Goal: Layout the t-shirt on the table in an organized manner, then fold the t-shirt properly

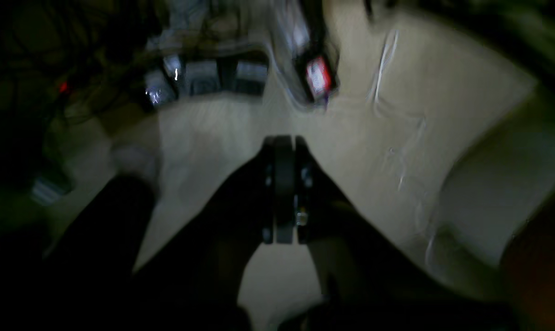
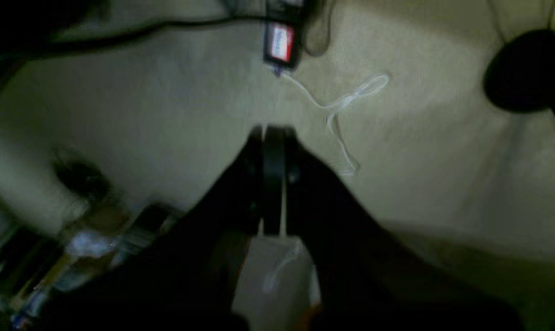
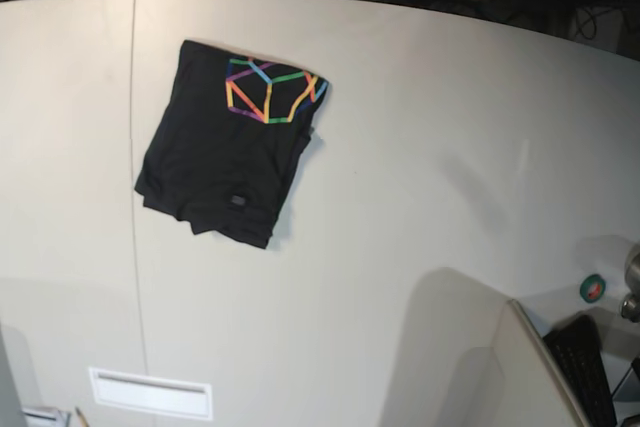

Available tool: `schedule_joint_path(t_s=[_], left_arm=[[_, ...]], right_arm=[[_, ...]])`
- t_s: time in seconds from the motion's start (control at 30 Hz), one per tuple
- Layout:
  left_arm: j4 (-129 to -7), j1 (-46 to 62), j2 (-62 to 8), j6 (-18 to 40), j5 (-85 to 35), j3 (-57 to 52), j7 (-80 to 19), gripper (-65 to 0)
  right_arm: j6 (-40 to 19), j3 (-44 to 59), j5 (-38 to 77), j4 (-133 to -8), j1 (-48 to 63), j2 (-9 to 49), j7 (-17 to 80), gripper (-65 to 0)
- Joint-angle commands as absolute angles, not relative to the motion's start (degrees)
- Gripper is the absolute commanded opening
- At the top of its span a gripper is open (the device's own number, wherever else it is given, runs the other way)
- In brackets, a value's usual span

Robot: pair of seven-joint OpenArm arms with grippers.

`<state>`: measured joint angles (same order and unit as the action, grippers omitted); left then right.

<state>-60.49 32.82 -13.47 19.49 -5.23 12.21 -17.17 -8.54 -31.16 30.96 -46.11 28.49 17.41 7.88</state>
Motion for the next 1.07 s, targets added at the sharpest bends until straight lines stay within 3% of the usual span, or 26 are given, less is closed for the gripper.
schedule_joint_path(t_s=[0.0,0.17,0.3,0.37,0.53,0.67,1.03], left_arm=[[-57.2,32.3,-13.0,20.0,-5.6,12.4,-14.2,-65.0],[-28.4,21.8,-9.0,20.0,-5.6,12.4,5.8,-65.0],[0.0,9.8,-6.2,20.0,-5.6,12.4,20.3,-65.0],[0.0,8.1,-5.8,20.0,-5.6,12.4,23.7,-65.0],[-2.9,10.5,-6.1,20.0,-5.6,12.4,21.8,-65.0],[-8.4,12.1,-6.4,20.0,-5.6,12.4,21.6,-65.0],[-6.1,12.3,-7.2,20.0,-5.6,12.4,21.6,-65.0]], right_arm=[[-10.6,-31.7,30.0,-42.2,27.4,17.3,6.3,-65.0],[-16.2,-31.5,26.0,-20.7,16.9,13.4,-2.1,-65.0],[-17.7,-31.2,26.2,-12.0,13.8,10.9,-11.4,-65.0],[-17.7,-31.1,26.2,-10.9,13.8,10.2,-16.0,-65.0],[-17.7,-31.1,26.2,-10.6,13.8,9.2,-21.1,-65.0],[-17.7,-31.1,26.2,-10.6,13.9,9.1,-22.3,-65.0],[-17.7,-31.1,26.2,-10.5,14.0,7.8,-22.3,-65.0]])
